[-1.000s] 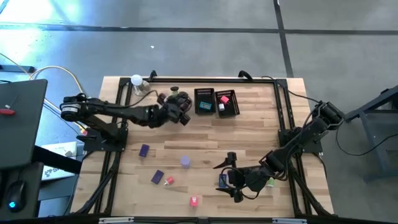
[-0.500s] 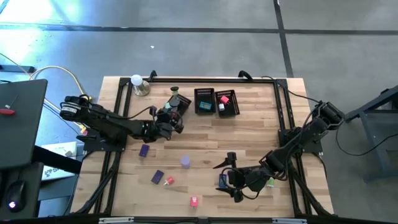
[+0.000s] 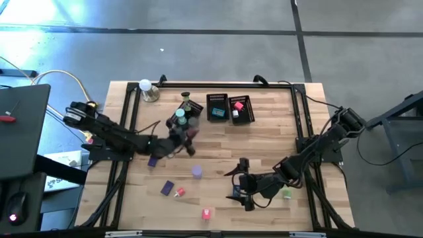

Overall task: Pick & Place Office items
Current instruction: Put the red and black hourglass into the left black bin

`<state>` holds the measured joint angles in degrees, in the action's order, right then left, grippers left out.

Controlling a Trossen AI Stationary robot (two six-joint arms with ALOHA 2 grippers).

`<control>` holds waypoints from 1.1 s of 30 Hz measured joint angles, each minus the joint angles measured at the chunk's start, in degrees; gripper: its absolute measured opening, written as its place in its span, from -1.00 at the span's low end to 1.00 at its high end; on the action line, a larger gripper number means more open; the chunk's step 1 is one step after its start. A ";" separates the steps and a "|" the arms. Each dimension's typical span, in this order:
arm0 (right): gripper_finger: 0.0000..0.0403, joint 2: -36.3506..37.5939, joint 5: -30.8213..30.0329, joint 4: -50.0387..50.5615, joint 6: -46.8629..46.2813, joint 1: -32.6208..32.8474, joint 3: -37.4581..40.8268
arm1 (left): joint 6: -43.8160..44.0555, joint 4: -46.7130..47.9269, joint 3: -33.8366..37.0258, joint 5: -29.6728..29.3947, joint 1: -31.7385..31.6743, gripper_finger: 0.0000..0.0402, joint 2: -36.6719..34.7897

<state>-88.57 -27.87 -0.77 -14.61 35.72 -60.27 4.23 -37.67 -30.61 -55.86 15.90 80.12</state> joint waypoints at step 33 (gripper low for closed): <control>0.81 -6.15 4.46 -25.32 14.45 -18.69 -0.02 | -4.26 -12.35 -0.10 28.59 6.50 -0.23 0.30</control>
<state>-94.72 -23.42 -26.09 -0.16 17.03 -60.29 -0.04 -50.03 -30.71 -27.27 22.40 80.42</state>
